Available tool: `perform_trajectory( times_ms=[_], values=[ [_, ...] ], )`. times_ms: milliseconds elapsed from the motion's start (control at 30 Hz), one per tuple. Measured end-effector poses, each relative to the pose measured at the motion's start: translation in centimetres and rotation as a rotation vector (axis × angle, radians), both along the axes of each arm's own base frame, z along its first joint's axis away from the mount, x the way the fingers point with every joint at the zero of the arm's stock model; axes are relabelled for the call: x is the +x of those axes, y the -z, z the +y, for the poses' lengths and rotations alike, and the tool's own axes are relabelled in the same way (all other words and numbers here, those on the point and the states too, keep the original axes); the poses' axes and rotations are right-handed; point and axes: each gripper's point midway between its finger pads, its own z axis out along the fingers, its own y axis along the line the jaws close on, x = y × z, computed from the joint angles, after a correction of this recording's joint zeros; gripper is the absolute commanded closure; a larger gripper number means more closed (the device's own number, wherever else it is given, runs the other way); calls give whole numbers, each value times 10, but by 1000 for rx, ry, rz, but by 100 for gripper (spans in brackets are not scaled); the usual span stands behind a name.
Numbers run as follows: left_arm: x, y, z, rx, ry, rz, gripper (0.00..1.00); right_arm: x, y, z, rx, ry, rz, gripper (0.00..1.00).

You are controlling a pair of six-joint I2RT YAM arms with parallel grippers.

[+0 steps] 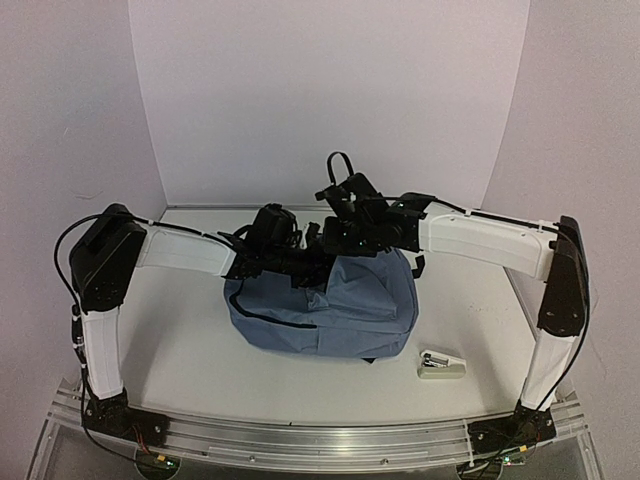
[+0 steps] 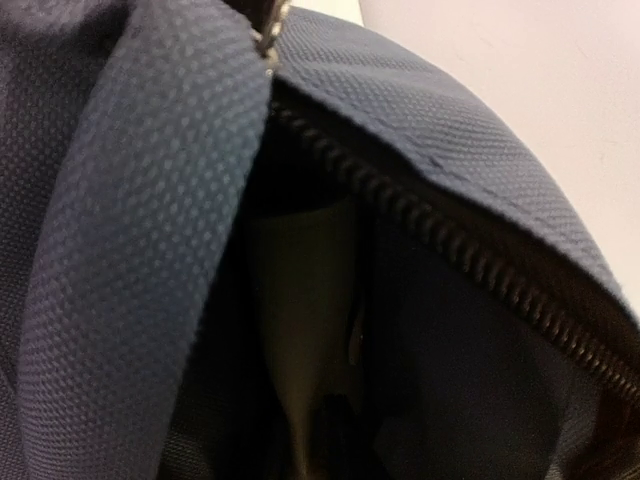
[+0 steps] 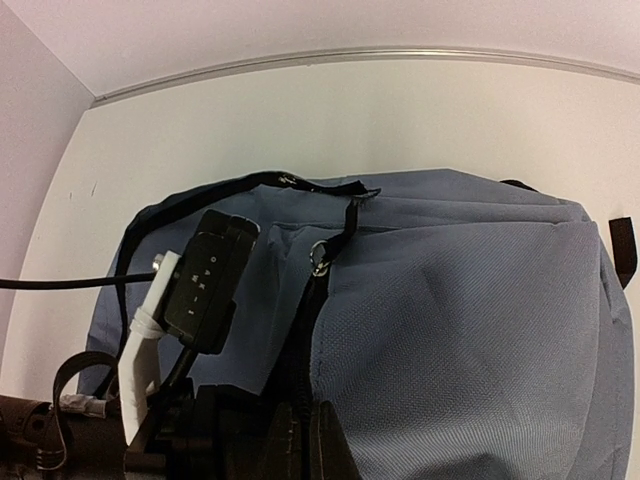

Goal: Pack the student bag
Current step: Place the personal item in the student bag.

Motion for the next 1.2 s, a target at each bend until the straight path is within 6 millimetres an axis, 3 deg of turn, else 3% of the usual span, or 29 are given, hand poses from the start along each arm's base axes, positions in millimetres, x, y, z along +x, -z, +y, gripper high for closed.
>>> perform_trajectory(
  times_ms=[167, 467, 500, 667, 767, 933, 1033, 1100, 1167, 1200],
  values=[
    [0, -8, 12, 41, -46, -45, 45, 0, 0, -2, 2, 4, 2, 100],
    [-9, -32, 49, 110, -121, -116, 36, -1, -2, -4, 12, 10, -2, 100],
    [-11, -33, 56, 127, -131, -122, 35, -1, -2, -4, 13, 10, -2, 92],
    [-23, -51, 89, 178, -176, -156, 28, -1, -8, -1, 27, -1, -13, 30],
    [-28, -67, 109, 190, -203, -185, 24, -4, -25, -1, 51, -27, -36, 7],
    [-42, -81, 146, 227, -252, -220, 19, -20, -80, -22, 128, -57, -107, 2],
    [-51, -77, 161, 260, -261, -218, 17, -31, -106, -48, 189, -57, -139, 2],
    [-56, -73, 170, 285, -260, -218, 16, -35, -102, -70, 197, -45, -132, 2],
    [-58, -69, 180, 303, -263, -220, 15, -38, -77, -89, 170, -30, -90, 2],
    [-58, -66, 186, 311, -270, -219, 15, -39, -55, -97, 141, -21, -50, 2]
  ],
)
